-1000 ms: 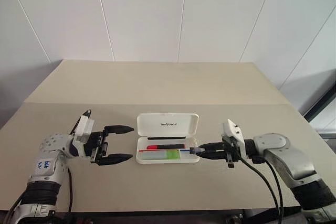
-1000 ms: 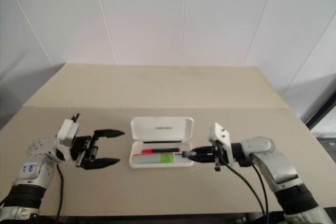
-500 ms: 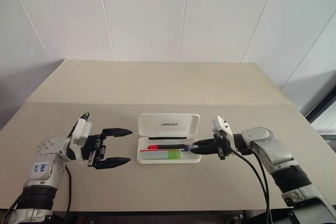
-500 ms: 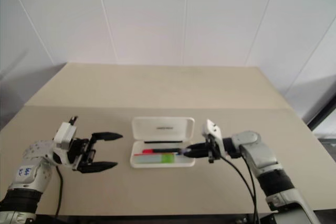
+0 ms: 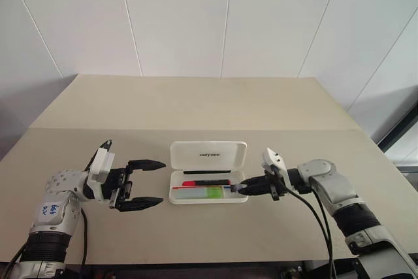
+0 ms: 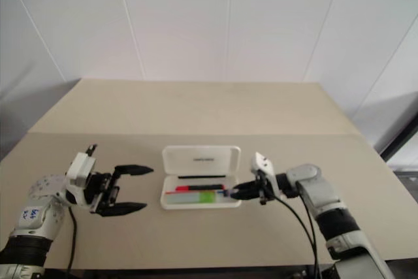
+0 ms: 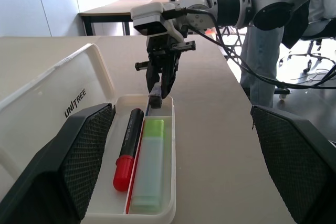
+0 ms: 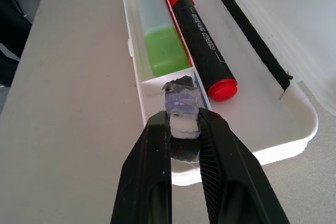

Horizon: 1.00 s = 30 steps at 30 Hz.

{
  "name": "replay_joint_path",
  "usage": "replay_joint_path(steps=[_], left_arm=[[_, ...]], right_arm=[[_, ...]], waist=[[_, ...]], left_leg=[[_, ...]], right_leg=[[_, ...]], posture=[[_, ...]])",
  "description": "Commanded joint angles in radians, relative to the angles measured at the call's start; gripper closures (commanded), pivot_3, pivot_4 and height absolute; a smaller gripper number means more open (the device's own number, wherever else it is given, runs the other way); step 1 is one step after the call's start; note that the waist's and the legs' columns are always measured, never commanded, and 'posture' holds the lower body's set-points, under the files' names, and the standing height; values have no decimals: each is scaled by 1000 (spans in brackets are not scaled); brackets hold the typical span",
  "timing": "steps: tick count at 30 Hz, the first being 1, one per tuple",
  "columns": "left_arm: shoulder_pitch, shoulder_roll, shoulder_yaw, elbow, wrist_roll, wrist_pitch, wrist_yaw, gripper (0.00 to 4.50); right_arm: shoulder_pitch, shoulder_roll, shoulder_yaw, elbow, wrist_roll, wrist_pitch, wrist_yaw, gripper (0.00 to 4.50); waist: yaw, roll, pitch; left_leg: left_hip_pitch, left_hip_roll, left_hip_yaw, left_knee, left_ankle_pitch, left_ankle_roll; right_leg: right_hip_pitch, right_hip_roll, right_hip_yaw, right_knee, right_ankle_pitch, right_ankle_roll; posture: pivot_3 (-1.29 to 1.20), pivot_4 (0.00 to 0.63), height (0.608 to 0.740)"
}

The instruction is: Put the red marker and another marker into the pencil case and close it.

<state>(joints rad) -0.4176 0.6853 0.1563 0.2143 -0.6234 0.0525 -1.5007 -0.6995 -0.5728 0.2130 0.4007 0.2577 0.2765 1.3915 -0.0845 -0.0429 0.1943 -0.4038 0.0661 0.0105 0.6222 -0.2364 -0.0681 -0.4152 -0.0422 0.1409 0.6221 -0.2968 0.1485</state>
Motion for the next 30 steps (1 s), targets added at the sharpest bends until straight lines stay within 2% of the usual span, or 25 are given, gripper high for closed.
replay_joint_path(steps=[1,11,18,26,30], left_arm=[[6,8,22,-24,-16,-2,-28,0],[-1,2,17,-16,-10,-7,-23,0],[0,-17,17,-17,3,-37,-4,0],[-69,-47,48,14,58,-123,123,0],[-159,-58,40,97,106,-161,177,0]], right_arm=[[-21,3,-12,1,1,-25,21,3366],[-24,-3,-18,-15,-5,-30,24,29],[4,-29,-50,-93,9,-29,-3,29],[196,-71,-261,-456,149,68,-175,29],[314,-87,-394,-597,231,82,-245,29]], waist=[[0,0,0],[-1,0,0],[0,0,0],[9,0,0],[13,0,0]], left_leg=[[0,0,0,0,0,0],[0,0,0,0,0,0],[0,0,0,0,0,0],[-1,0,-1,1,0,-1],[0,0,-1,2,0,-1]], right_leg=[[0,0,0,0,0,0],[0,0,0,0,0,0],[0,0,0,0,0,0],[0,0,0,0,0,1],[1,0,0,0,1,1]], posture=[[0,150,740],[0,150,740],[0,150,740],[0,150,740],[0,150,740]])
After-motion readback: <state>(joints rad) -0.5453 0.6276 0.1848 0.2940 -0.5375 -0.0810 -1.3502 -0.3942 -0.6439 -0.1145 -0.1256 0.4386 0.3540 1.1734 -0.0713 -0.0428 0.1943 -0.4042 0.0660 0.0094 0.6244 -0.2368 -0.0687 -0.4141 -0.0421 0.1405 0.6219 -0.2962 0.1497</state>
